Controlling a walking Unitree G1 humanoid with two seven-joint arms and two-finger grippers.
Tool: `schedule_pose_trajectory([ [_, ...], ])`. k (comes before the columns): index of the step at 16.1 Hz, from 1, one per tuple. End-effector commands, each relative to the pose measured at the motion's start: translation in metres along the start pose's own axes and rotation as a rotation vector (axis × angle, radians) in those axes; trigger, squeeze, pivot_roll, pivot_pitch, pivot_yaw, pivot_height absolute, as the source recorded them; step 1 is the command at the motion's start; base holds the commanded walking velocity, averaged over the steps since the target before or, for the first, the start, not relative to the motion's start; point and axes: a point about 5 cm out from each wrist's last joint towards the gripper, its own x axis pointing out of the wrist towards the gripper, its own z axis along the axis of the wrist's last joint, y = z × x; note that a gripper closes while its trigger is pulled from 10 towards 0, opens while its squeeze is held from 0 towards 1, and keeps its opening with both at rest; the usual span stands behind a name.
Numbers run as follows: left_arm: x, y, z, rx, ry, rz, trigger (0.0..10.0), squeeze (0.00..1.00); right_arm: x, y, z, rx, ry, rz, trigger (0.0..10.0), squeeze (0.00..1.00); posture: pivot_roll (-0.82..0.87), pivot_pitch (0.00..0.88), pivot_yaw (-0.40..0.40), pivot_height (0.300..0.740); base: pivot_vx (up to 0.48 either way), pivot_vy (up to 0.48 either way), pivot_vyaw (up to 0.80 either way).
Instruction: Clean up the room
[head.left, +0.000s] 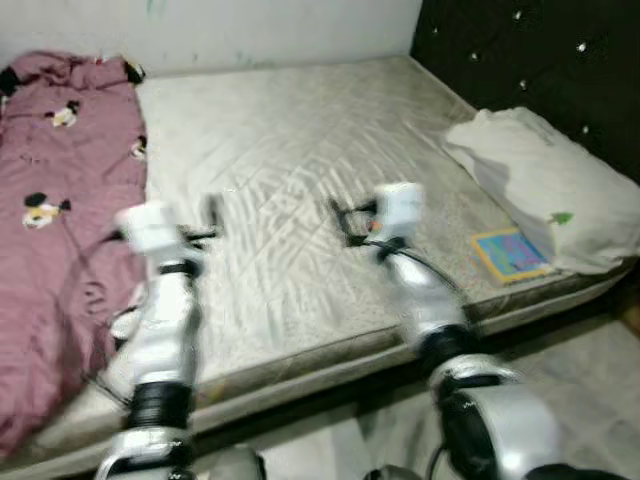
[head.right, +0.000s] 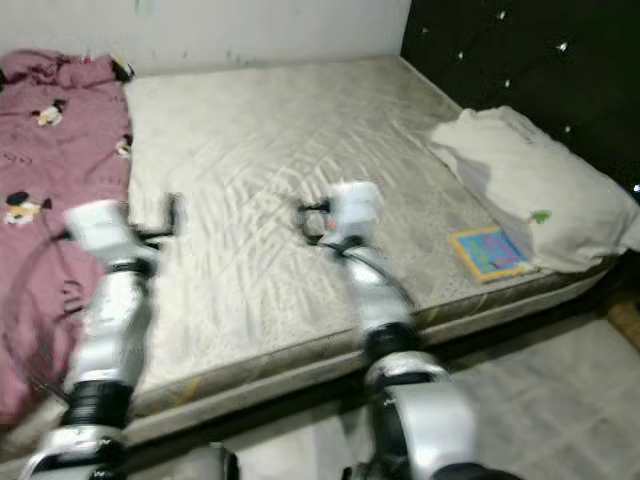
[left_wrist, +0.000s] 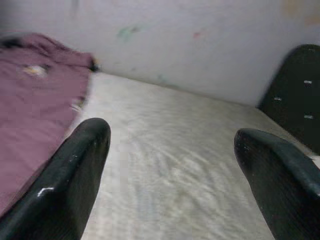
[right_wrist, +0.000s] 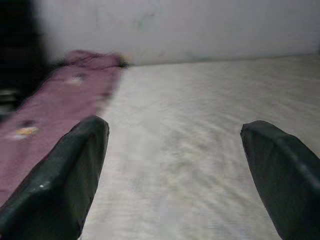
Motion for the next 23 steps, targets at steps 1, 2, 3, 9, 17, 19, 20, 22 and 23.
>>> schedule_pose_trajectory([
  [1, 0.000, -0.011, -0.001, -0.008, 0.004, -0.029, 10.0, 0.00, -0.002, -0.014, 0.005, -0.021, -0.008, -0.035, 10.0, 0.00, 0.09, 0.000, -0.018, 0.740, 0.000, 0.480, 0.00],
  [2, 0.000, -0.011, -0.001, -0.008, 0.004, -0.029, 10.0, 0.00, -0.002, -0.014, 0.005, -0.021, -0.008, -0.035, 10.0, 0.00, 0.09, 0.000, -0.018, 0.740, 0.000, 0.480, 0.00],
  [3, 0.000, -0.011, -0.001, -0.008, 0.004, -0.029, 10.0, 0.00, -0.002, -0.014, 0.005, -0.021, -0.009, -0.035, 10.0, 0.00, 0.09, 0.000, -0.017, 0.740, 0.000, 0.480, 0.00],
  [9, -0.001, -0.010, -0.002, -0.007, 0.006, -0.028, 10.0, 0.00, -0.002, -0.013, 0.005, -0.022, -0.009, -0.032, 10.0, 0.00, 0.09, 0.000, -0.017, 0.740, 0.000, 0.480, 0.00],
  [17, -0.001, -0.009, -0.002, 0.008, 0.009, -0.029, 10.0, 0.00, -0.002, -0.011, 0.004, -0.036, -0.011, -0.019, 10.0, 0.00, 0.09, 0.000, -0.016, 0.740, 0.000, 0.480, 0.21],
  [19, -0.005, -0.004, -0.004, 0.023, 0.015, -0.014, 10.0, 0.00, -0.004, -0.014, 0.007, -0.061, -0.033, -0.031, 10.0, 0.00, 0.09, 0.000, -0.015, 0.740, 0.000, 0.480, 0.00],
  [20, -0.009, 0.000, -0.005, 0.034, 0.018, 0.000, 10.0, 0.00, -0.006, -0.016, 0.009, -0.088, -0.051, -0.042, 10.0, 0.00, 0.09, 0.000, -0.015, 0.740, 0.000, 0.379, 0.00],
  [22, -0.024, 0.015, -0.004, 0.094, 0.007, 0.017, 10.0, 0.00, -0.020, -0.034, 0.015, -0.110, -0.093, -0.127, 10.0, 0.00, 0.09, 0.000, -0.013, 0.740, 0.000, 0.000, 0.00],
  [23, -0.035, 0.023, -0.002, 0.128, 0.003, 0.009, 10.0, 0.00, -0.032, -0.044, 0.014, -0.117, -0.100, -0.169, 10.0, 0.00, 0.09, 0.000, -0.013, 0.740, 0.000, 0.000, 0.00],
])
